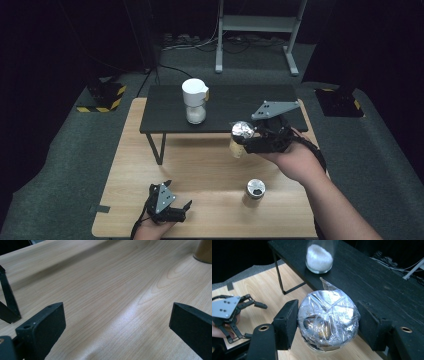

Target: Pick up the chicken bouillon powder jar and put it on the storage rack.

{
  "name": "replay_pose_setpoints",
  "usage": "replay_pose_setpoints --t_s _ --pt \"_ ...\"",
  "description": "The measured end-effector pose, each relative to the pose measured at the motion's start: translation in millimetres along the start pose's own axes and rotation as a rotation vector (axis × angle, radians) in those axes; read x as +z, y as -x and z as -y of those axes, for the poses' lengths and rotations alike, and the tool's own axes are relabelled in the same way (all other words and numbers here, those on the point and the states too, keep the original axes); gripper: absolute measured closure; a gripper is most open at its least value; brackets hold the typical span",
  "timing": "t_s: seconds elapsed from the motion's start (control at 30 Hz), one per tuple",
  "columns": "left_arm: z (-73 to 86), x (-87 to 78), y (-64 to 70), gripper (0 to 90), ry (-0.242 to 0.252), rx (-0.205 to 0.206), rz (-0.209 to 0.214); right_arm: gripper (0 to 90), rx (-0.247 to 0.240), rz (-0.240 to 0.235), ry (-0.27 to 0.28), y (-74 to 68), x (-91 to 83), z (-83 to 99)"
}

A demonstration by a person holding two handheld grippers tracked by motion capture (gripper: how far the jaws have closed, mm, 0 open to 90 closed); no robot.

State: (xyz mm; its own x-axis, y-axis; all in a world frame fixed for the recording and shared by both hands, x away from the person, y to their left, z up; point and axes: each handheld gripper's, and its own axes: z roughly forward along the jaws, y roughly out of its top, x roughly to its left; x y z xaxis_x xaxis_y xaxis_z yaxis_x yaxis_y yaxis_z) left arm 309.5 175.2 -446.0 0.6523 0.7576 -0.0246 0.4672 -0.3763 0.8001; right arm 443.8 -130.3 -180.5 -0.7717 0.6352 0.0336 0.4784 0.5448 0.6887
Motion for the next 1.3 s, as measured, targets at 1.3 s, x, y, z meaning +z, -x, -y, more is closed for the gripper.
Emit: replay_pose_setpoints --t_s 1.3 --pt "1.0 -1.9 -1.4 0.8 0.010 -0.007 0.006 36.5 0.053 0.077 0.013 36.3 2.6 -52.9"
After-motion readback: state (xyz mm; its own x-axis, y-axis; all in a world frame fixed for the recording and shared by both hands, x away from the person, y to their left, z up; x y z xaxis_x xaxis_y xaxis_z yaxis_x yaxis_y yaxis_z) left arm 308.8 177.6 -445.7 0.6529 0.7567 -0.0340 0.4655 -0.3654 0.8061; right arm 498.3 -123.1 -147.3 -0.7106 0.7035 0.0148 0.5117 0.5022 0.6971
